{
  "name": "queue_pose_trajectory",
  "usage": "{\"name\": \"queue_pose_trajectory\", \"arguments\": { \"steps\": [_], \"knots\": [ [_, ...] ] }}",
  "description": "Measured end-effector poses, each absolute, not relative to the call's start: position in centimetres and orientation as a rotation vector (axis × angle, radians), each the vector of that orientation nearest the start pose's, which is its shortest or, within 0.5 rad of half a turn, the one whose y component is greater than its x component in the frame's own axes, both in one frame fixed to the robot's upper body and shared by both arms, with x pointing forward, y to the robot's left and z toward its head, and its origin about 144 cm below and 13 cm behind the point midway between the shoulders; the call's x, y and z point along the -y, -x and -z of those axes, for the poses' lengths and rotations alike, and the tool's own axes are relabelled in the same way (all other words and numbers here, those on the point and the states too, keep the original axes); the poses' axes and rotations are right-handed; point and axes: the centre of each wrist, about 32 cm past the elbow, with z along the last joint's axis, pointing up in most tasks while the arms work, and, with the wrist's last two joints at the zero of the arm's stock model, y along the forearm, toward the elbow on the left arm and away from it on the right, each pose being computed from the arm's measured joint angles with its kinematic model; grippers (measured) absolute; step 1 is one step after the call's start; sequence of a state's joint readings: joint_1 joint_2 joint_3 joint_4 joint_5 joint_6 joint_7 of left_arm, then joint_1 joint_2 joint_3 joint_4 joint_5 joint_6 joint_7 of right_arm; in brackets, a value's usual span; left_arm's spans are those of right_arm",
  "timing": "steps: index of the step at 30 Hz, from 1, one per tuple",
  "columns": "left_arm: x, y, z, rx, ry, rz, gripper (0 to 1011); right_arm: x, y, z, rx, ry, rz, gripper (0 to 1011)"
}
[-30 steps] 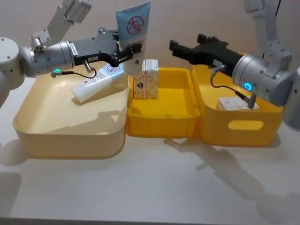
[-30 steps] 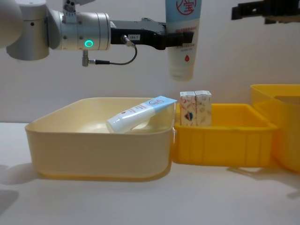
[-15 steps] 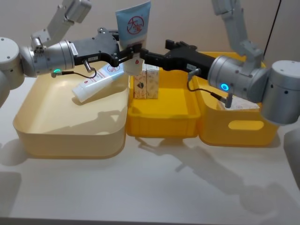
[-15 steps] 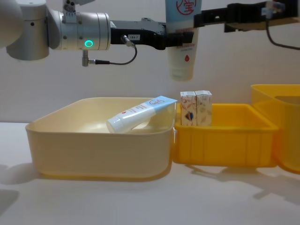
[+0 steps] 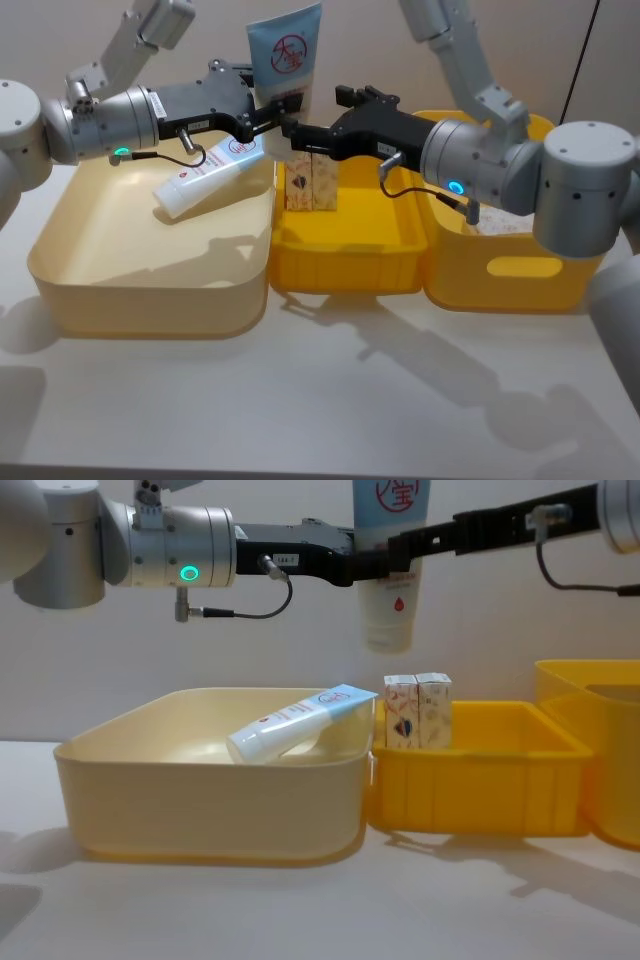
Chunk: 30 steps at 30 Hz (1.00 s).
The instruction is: Bimanual collaborative sorting of washing and personal care products
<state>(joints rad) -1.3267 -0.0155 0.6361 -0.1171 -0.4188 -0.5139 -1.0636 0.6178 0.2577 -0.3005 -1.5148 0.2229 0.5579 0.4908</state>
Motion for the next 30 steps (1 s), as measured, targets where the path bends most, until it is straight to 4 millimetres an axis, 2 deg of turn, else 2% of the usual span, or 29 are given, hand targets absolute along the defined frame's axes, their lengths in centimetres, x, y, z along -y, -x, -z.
{"name": "queue_pose_trajectory", "arguments": {
  "steps": [10, 23, 30],
  "knots": [
    [-19.4, -72.7, -133.0, 0.406, -0.075, -0.35, 352, 20.5, -58.2, -133.5, 0.146, 0.304, 0.932, 1001],
    [-19.4, -72.7, -133.0, 0.406, -0.076, -0.35, 351, 18.7, -58.3, -129.6, 0.221, 0.355, 1.016, 1001],
    [-19.4, -72.7, -132.9, 0.406, -0.076, -0.35, 351, 17.9, -58.1, -128.3, 0.223, 0.342, 1.037, 1001]
  ]
}}
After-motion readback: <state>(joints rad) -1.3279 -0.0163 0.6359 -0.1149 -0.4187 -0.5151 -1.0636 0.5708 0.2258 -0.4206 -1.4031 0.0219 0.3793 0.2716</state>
